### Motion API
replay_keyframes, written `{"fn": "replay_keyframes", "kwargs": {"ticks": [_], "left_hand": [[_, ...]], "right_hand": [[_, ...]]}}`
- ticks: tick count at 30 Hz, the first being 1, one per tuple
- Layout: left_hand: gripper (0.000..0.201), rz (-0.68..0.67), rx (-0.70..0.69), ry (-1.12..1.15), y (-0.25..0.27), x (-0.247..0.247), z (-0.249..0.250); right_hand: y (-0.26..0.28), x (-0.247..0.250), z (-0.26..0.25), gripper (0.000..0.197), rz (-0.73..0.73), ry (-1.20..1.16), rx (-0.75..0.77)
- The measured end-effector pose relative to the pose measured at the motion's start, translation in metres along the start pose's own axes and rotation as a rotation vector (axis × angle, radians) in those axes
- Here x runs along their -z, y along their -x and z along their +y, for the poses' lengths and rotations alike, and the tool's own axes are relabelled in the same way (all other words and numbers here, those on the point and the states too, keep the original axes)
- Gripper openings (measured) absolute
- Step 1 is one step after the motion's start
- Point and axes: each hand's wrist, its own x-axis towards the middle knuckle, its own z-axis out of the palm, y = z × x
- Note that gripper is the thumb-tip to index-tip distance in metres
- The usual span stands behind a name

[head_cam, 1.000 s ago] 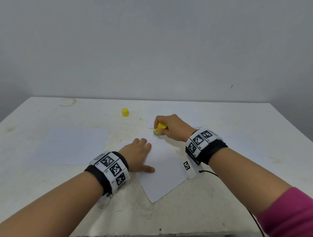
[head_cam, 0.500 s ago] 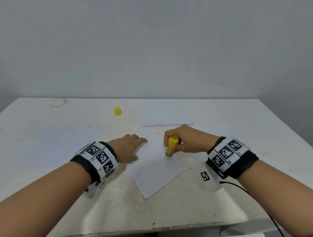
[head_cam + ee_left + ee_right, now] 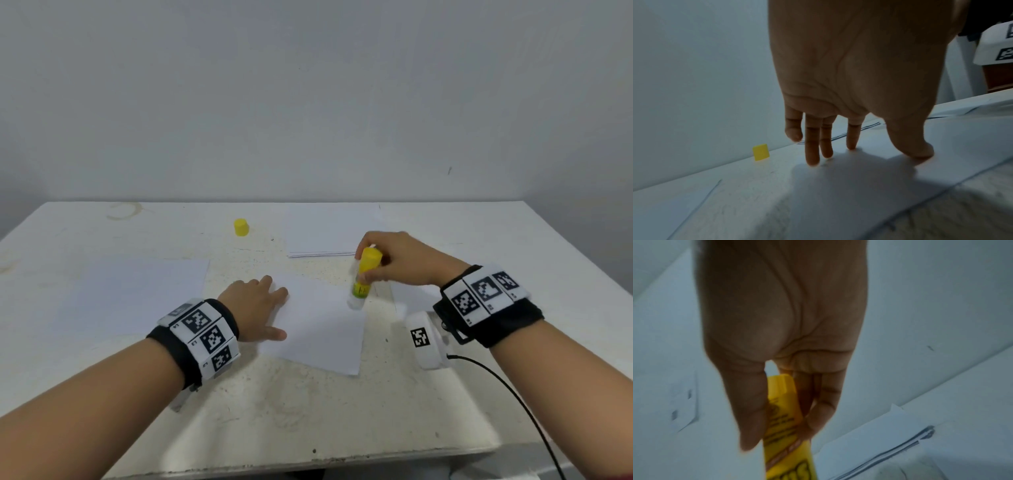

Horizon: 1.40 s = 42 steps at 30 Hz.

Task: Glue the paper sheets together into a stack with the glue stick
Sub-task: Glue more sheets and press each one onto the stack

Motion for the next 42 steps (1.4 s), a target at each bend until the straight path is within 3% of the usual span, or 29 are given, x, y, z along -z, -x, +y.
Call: {"fn": "replay_keyframes", "kwargs": {"ticks": [3, 5, 8, 11, 16, 23, 32, 34, 38, 42], "left_hand": [[0.081, 0.089, -0.013, -0.031, -0.001, -0.006, 0.004], [0.082, 0.144, -0.095, 0.055, -0.004, -0.009, 0.005], [0.076, 0.106, -0.21, 0.138, -0.005, -0.007, 0.009], [0.071, 0.051, -0.189, 0.149, -0.006, -0.002, 0.012], [0.074, 0.027, -0.173, 0.126, -0.008, 0.002, 0.014], [0.071, 0.02, -0.174, 0.121, -0.01, 0.002, 0.012], [0.066, -0.006, -0.188, 0.029, -0.008, 0.012, 0.009], [0.064, 0.0, -0.155, 0.038, -0.009, 0.013, 0.008], [0.072, 0.03, -0.046, 0.028, -0.007, 0.01, 0.007], [0.073, 0.082, -0.12, 0.096, -0.007, -0.003, 0.008]], "right_hand": [[-0.011, -0.002, 0.011, 0.019, 0.183, -0.124, -0.039], [-0.019, -0.007, 0.015, 0.019, 0.249, -0.15, -0.071], [-0.03, -0.016, 0.016, 0.019, 0.278, -0.16, -0.095], [-0.041, -0.027, 0.01, 0.021, 0.271, -0.147, -0.087], [-0.052, -0.036, -0.001, 0.027, 0.201, -0.066, -0.095], [-0.024, -0.023, -0.01, 0.028, -0.026, 0.182, -0.048], [-0.001, -0.02, -0.008, 0.02, -0.146, 0.184, -0.045], [-0.001, -0.016, -0.006, 0.019, -0.102, 0.136, -0.038], [-0.009, -0.008, -0.002, 0.02, 0.178, -0.105, -0.06], [-0.024, -0.009, 0.005, 0.021, 0.348, -0.185, -0.103]]}}
